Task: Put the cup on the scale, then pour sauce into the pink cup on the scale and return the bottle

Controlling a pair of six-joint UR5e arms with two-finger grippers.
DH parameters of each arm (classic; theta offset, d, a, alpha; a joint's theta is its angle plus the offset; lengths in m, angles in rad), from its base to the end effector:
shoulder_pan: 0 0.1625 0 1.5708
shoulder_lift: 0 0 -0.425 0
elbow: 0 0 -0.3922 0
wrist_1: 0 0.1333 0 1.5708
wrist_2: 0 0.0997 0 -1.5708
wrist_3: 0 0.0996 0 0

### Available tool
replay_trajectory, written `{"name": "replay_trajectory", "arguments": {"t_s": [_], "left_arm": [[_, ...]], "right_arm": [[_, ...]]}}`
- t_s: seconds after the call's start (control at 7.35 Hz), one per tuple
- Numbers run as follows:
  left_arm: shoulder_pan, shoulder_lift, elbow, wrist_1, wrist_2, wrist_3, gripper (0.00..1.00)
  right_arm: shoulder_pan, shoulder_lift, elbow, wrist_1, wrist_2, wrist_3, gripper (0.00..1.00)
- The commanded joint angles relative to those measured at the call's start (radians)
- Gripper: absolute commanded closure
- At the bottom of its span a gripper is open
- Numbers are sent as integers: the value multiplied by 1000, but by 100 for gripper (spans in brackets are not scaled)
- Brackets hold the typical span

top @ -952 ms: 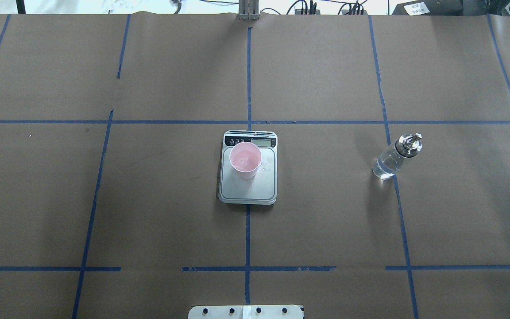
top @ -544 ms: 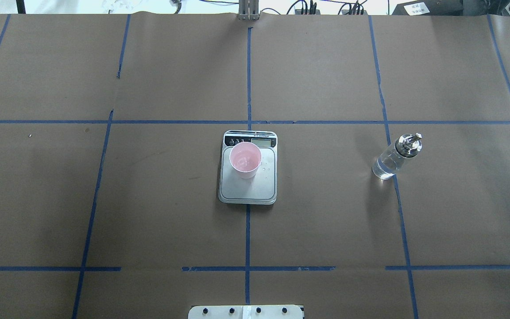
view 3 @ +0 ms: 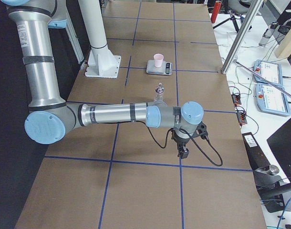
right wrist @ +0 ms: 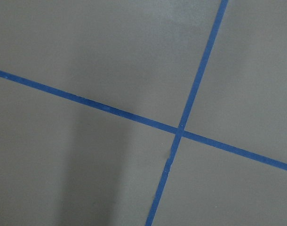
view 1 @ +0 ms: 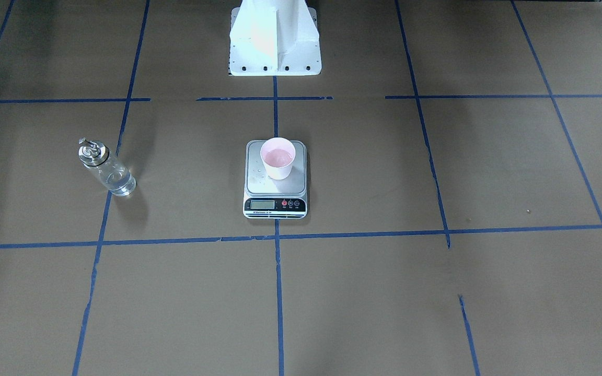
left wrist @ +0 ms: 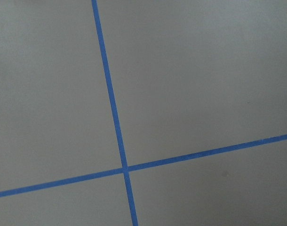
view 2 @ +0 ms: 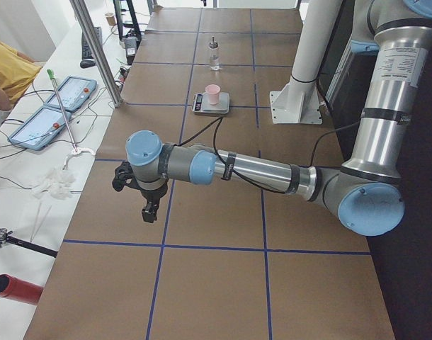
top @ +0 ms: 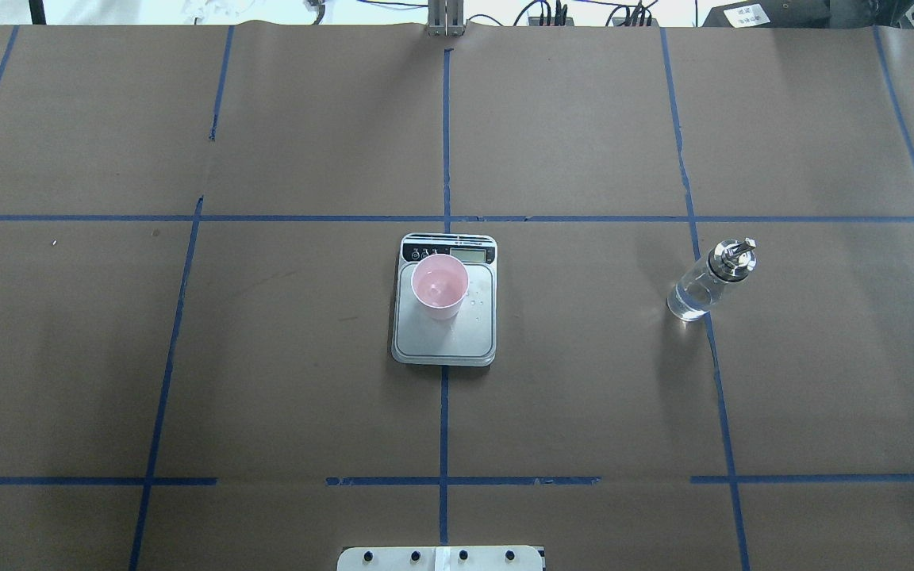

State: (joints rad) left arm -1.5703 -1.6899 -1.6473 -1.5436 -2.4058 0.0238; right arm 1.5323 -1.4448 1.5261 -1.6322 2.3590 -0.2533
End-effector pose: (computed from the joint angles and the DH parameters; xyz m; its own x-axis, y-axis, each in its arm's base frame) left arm -0.0592 -0.5447 0.5575 0.6709 0.1480 -0.7266 -0.0165 0.9826 0.1850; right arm 0.0416 -0.5474 0.6205 0.6719 -0.2903 0.6813 0.2137 0.9568 0.1969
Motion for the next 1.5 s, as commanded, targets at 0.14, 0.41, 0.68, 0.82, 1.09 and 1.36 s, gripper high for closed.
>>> {"name": "replay_trajectory", "arguments": {"t_s": [0.14,0.41,0.68,0.82,1.09,1.36], "left_arm": [[0,128,-160,-1,46,-113,0],[-2,139,-139,13,62,-117,0],[1,167,-92,-10,68,-110,0],[4,132,-48,-4,59,-114,0],[13,113,-55,-9,59,-105,0],[16,118,-80,0,57,-105,0]], "right_arm": [[-9,-3,-32,74,0,103,0],[-11,13,-30,72,5,103,0],[-8,18,-30,71,0,101,0],[-4,11,-26,71,2,101,0],[-4,-3,-30,75,-3,100,0],[-6,-6,-34,77,0,100,0]]}}
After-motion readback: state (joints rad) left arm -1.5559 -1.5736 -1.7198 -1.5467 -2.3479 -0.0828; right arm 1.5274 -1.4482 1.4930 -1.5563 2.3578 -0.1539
